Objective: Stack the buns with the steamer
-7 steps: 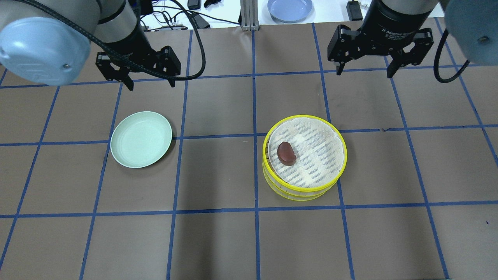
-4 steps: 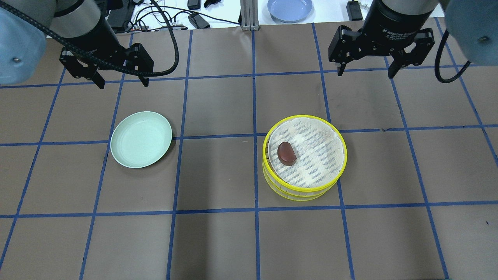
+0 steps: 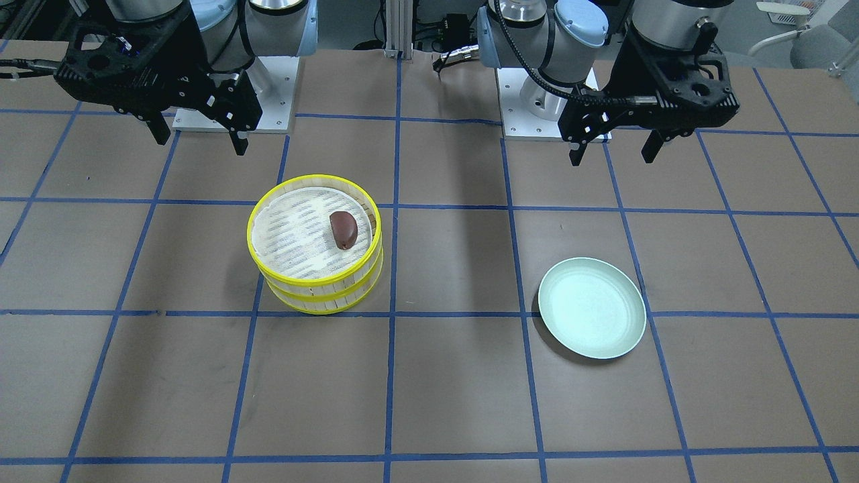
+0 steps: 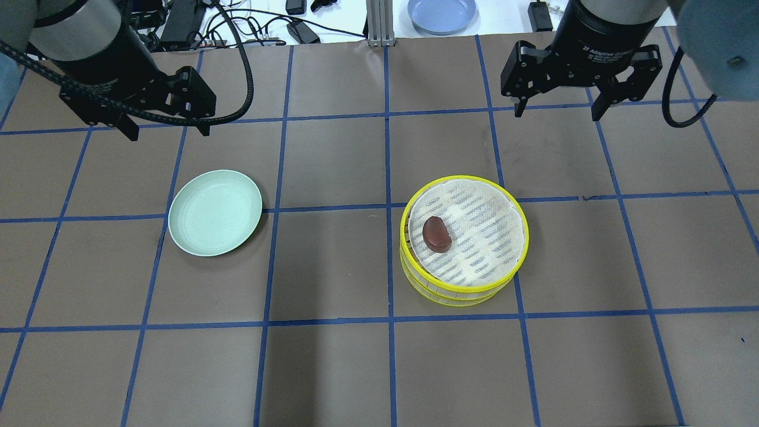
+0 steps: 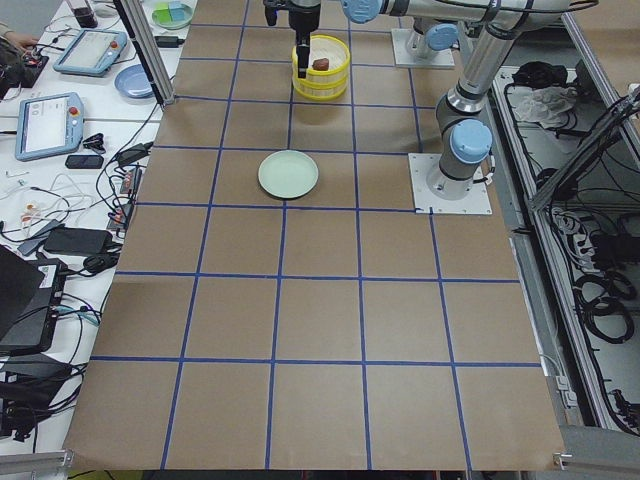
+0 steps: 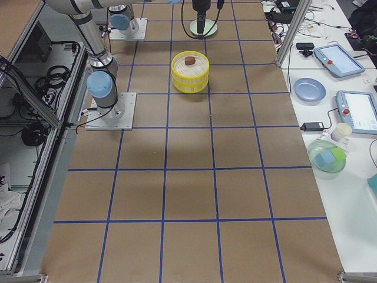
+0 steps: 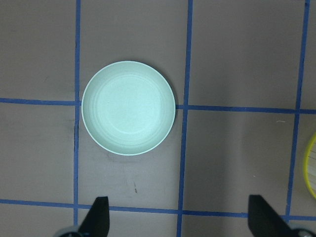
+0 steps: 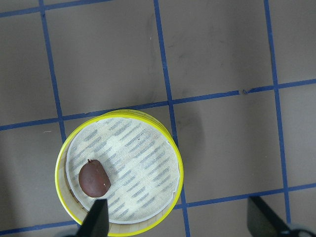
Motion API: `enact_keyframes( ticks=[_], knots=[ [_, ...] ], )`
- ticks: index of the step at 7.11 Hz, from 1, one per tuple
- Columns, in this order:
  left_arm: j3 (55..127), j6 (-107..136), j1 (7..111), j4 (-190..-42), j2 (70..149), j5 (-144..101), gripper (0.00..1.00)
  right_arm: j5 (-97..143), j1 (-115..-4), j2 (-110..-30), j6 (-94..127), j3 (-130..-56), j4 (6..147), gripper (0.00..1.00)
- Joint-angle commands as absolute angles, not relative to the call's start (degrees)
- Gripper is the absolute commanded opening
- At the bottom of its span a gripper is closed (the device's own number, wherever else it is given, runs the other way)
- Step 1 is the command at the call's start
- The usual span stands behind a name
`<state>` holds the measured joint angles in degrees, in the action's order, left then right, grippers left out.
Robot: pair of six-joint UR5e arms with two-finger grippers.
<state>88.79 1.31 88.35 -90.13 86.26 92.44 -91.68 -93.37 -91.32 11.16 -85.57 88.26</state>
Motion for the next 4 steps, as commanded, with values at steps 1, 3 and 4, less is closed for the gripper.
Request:
enact_keyframes(
  ticks=[1, 3, 4],
  knots=[
    [89.0, 1.1, 88.1, -91.5, 85.4, 92.4, 1.0, -91.4, -93.3, -91.3, 11.2, -85.6, 88.4, 1.0],
    [89.9, 0.8, 88.1, -92.1, 85.3, 92.4, 1.0, -91.1, -93.3, -91.3, 11.2, -85.6, 88.4, 1.0],
    [90.7, 0.8, 88.1, -92.0, 85.2, 92.5, 1.0, -91.1, -93.4, -91.3, 11.2, -85.7, 88.5, 1.0]
  ],
)
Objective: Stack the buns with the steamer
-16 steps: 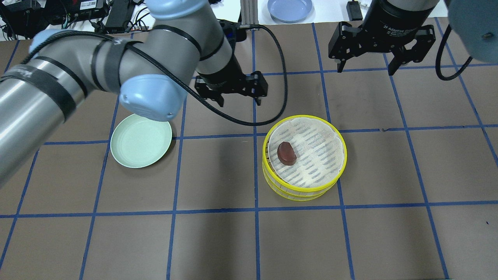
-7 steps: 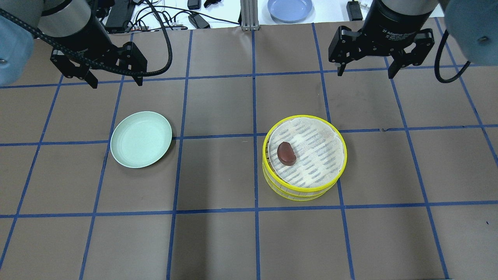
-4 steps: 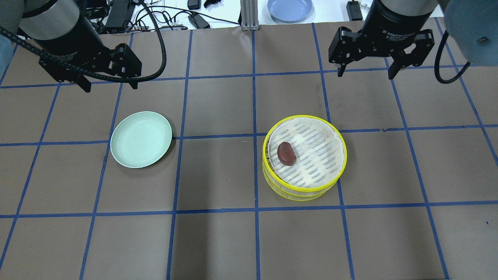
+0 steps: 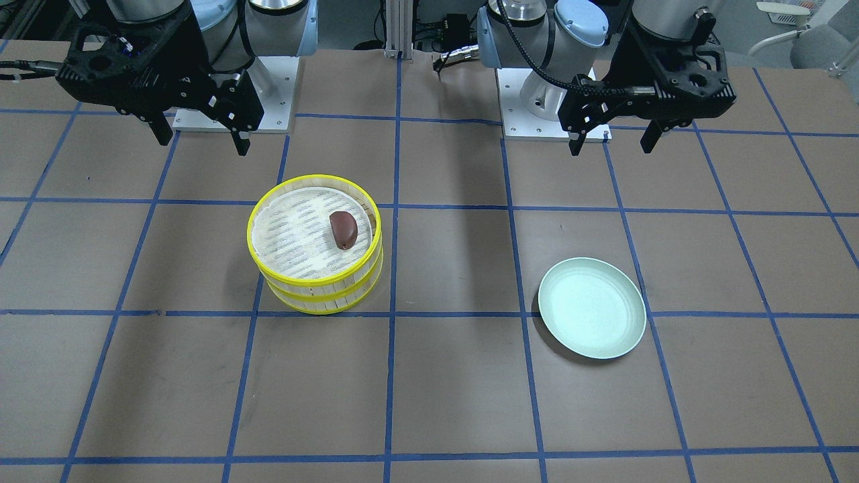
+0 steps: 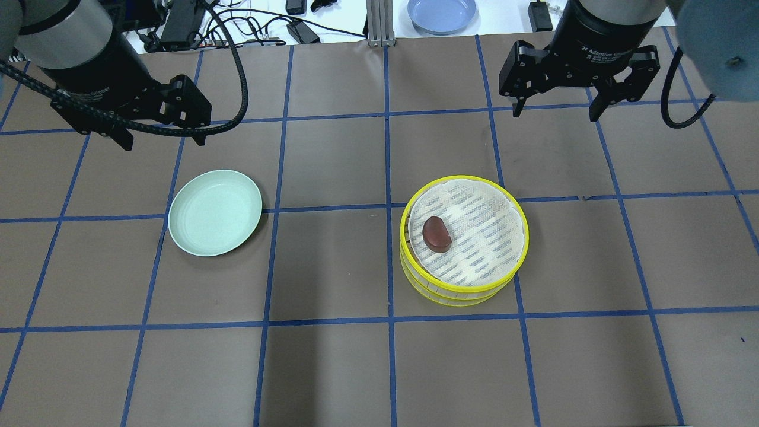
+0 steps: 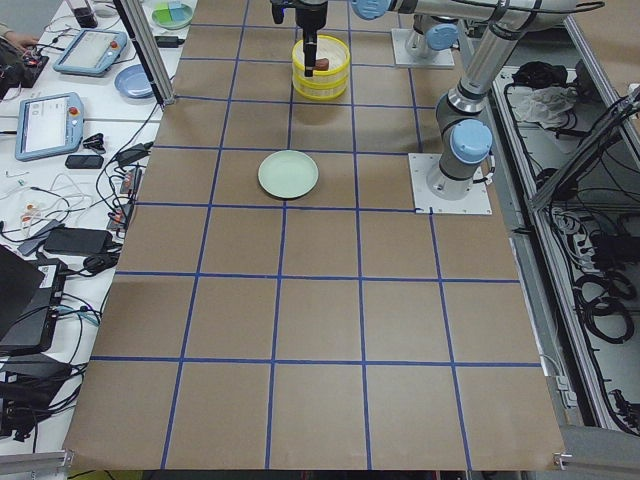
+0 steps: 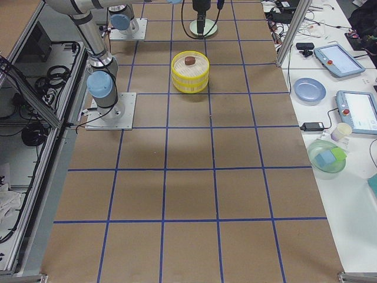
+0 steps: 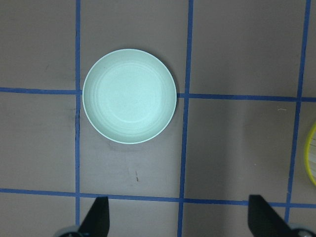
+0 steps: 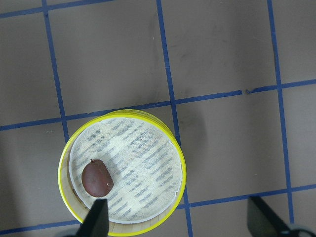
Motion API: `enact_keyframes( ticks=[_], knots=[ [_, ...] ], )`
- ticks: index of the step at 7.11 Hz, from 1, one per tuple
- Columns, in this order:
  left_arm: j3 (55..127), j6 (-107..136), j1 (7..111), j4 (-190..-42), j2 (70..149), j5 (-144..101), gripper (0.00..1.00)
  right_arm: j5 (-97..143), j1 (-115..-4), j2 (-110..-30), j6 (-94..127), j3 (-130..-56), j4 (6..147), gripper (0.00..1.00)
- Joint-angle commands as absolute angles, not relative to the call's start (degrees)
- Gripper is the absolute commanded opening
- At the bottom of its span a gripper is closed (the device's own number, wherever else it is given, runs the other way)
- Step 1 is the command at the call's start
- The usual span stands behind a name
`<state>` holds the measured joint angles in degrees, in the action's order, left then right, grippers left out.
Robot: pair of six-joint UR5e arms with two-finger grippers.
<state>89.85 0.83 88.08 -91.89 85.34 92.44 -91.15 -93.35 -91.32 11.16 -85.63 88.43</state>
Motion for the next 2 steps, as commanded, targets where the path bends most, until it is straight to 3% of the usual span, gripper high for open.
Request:
enact_keyframes(
  ticks=[1, 2],
  knots=[
    [91.2, 0.8, 88.1, -92.1, 85.0, 92.7, 1.0, -91.1, -93.4, -91.3, 11.2, -85.7, 88.4, 1.0],
    [91.6, 0.8, 88.2, -92.3, 84.9, 93.0, 1.0, -91.1, -93.4, -91.3, 11.2, -85.7, 88.4, 1.0]
  ],
)
